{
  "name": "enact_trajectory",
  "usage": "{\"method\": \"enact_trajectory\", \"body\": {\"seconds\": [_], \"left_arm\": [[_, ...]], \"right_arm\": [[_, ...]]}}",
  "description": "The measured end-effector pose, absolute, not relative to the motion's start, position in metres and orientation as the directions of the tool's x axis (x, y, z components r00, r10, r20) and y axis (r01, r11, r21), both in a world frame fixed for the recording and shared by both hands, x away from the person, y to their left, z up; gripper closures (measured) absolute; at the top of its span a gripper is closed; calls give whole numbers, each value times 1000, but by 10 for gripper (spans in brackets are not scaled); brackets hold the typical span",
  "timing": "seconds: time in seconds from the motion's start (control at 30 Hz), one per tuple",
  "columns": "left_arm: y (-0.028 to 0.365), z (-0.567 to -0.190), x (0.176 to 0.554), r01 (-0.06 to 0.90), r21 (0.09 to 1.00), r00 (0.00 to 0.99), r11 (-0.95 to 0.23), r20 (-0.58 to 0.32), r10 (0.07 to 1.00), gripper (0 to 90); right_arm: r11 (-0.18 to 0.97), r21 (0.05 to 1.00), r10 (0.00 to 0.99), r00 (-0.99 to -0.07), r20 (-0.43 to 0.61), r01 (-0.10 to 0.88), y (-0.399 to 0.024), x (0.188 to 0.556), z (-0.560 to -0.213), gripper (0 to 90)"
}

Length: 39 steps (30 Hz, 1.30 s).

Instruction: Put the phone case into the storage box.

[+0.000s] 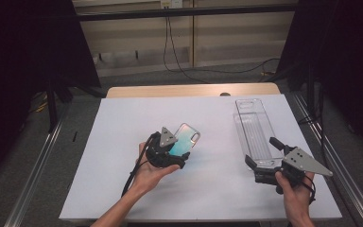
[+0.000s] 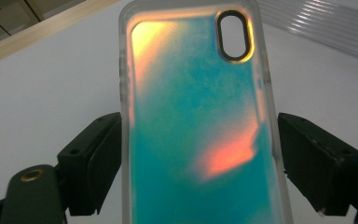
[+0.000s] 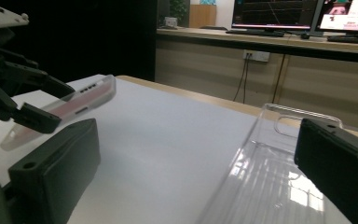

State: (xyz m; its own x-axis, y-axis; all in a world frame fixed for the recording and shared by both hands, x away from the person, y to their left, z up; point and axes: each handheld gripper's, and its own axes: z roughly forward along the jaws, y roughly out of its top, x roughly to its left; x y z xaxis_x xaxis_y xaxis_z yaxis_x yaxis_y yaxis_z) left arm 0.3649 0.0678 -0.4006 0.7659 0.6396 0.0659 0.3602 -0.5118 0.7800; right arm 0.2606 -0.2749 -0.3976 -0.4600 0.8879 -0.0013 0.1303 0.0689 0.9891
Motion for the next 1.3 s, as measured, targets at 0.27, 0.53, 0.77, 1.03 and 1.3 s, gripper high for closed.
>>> {"method": "enact_trajectory", "body": {"seconds": [0.27,0.53,0.77,1.03,1.3], "left_arm": [[55,-401,372,365,784,756,-503,66,651,170],[49,-401,369,329,788,756,-520,110,645,171],[51,-402,365,284,810,728,-512,166,665,171],[47,-404,359,251,814,719,-524,205,664,171],[41,-408,355,235,807,717,-542,233,657,170]], "right_arm": [[67,986,860,-509,21,155,-254,278,-392,0],[88,974,864,-503,31,211,-232,296,-392,0],[134,956,871,-491,11,259,-218,310,-396,16],[143,949,862,-507,20,280,-210,318,-392,40],[118,944,853,-519,63,308,-207,326,-392,73]]}}
